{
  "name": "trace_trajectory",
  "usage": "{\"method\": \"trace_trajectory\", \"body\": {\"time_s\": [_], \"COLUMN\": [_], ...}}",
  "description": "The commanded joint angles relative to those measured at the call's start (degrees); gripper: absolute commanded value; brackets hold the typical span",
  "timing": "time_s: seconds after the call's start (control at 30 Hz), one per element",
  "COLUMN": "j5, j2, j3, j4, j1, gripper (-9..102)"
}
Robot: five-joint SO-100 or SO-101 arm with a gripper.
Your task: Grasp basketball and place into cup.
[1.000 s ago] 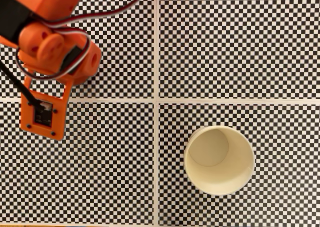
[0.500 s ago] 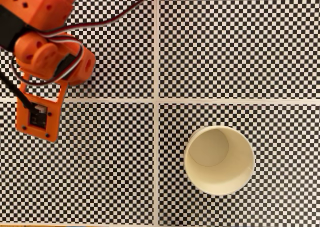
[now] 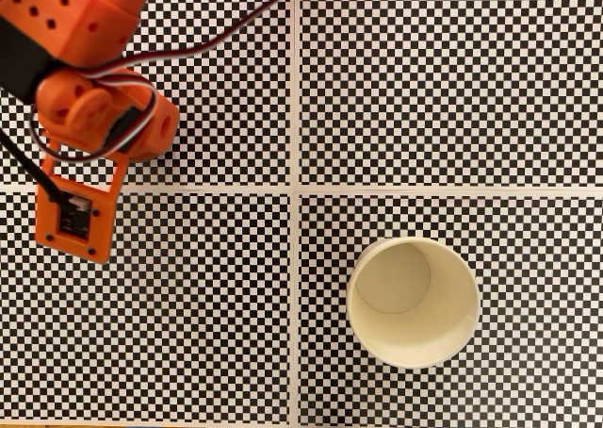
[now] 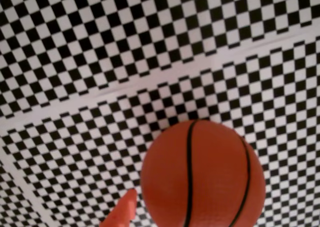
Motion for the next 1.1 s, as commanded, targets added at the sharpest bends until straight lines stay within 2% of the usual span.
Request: {"method": "trace_trajectory", "body": {"time_s": [0.0, 0.47, 0.63, 0.77, 0.9, 1.07], "j5": [0.26, 1.93, 0.88, -0.18, -2.29, -2.90], "j2": [0.26, 0.62, 2.72, 3.52, 6.15, 13.36], "j3": [0.18, 8.53, 9.67, 10.28, 11.51, 13.45], "j4": [-0.79, -9.76, -10.20, -10.28, -10.99, -10.02], "j1": [0.26, -0.70, 0.09, 0.88, 1.93, 1.76], "gripper": [65, 53, 34, 27, 13, 8]}}
